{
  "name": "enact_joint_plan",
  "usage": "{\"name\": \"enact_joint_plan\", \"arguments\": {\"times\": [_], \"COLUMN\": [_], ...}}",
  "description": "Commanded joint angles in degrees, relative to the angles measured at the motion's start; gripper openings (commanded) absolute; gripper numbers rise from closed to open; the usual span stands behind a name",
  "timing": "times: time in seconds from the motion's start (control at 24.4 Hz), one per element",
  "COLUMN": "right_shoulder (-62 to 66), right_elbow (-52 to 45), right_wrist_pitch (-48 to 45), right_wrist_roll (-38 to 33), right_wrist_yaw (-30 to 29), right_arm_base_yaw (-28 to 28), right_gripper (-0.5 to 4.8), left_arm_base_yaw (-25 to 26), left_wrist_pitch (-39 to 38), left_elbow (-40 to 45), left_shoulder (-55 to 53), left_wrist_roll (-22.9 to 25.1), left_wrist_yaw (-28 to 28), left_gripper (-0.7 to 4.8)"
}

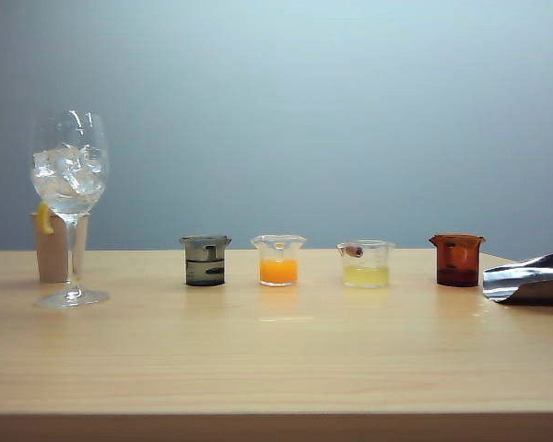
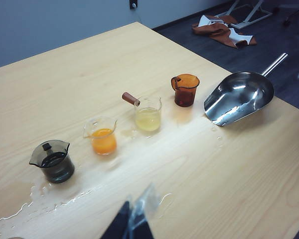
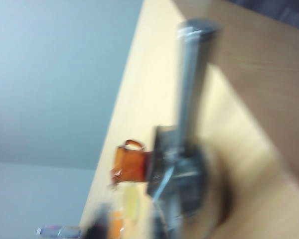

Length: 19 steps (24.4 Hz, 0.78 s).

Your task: Pick up the ice scoop on the desk filled with ice cubes, pour the ice into the goblet, and finally put the scoop back on the table.

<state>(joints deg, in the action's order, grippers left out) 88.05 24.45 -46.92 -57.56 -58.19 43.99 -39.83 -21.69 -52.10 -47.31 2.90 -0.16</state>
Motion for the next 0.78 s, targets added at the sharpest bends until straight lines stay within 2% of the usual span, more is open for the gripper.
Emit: {"name": "enact_joint_plan", "arguments": {"times": [0.04, 0.16, 0.33, 0.62, 0.78], "right_shoulder": [-10.21, -20.33, -33.14, -43.34, -48.3], "right_elbow": [-0.48, -0.37, -0.09, -0.09, 0.11], "right_wrist_pitch": [-1.36, -1.46, -1.51, 0.79, 8.09], "right_wrist_roll": [-4.48, -11.91, -15.69, -15.72, -8.98], "right_wrist_yaw": [0.02, 3.15, 4.22, 6.82, 9.49], "right_arm_base_yaw": [-0.92, -1.6, -5.51, -9.66, -13.11], "right_gripper": [-0.09, -0.09, -0.09, -0.09, -0.09], "left_arm_base_yaw": [0.02, 0.02, 0.02, 0.04, 0.57], "left_wrist_pitch": [0.83, 0.76, 0.79, 0.74, 0.92], "left_elbow": [-0.17, -0.17, 0.07, 0.37, 0.77], "left_shoulder": [0.13, 0.02, -0.11, 0.94, 2.38], "left_wrist_roll": [-0.33, -0.33, -0.33, -0.33, -0.33], "left_wrist_yaw": [-0.04, 0.0, 0.15, 0.59, 0.61], "left_gripper": [-0.03, -0.03, -0.03, -0.03, -0.03]}}
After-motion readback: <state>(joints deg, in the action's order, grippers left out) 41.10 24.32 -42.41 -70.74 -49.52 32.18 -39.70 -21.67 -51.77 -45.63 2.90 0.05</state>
